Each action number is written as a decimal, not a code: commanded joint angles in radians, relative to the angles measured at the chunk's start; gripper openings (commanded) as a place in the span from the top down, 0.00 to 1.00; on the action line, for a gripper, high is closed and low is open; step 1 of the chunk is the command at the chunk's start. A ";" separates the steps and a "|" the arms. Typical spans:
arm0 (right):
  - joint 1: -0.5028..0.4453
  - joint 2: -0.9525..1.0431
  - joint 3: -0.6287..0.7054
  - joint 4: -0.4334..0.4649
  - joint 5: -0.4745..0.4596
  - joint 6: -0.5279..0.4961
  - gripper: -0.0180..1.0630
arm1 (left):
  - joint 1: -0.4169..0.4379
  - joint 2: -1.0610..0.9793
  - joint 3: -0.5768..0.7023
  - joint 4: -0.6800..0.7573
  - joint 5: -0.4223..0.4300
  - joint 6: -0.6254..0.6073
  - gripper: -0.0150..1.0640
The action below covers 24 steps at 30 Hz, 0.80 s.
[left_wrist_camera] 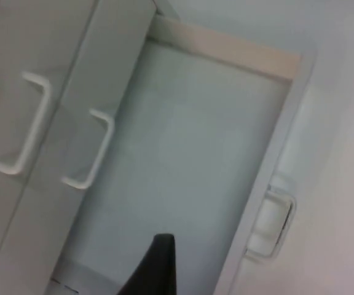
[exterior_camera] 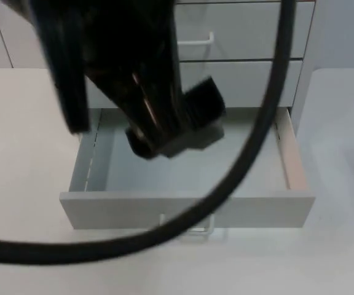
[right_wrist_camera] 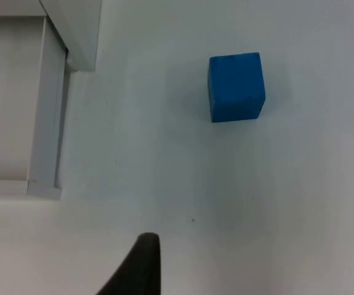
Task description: Open the drawer with the left hand, place the block into the drawer with the right hand, then close the drawer with the left hand.
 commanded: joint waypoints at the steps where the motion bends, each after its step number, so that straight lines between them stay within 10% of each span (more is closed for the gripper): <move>1: -0.009 -0.009 0.001 -0.001 0.006 0.003 0.01 | 0.000 -0.032 -0.003 -0.021 0.003 -0.015 0.10; 9: -0.009 -0.009 0.001 -0.001 0.023 0.003 0.01 | 0.157 -0.087 0.000 -0.128 0.024 -0.015 0.10; 24: -0.009 -0.009 0.001 -0.001 0.023 0.003 0.01 | 0.774 -0.320 0.269 -0.423 0.013 0.003 0.10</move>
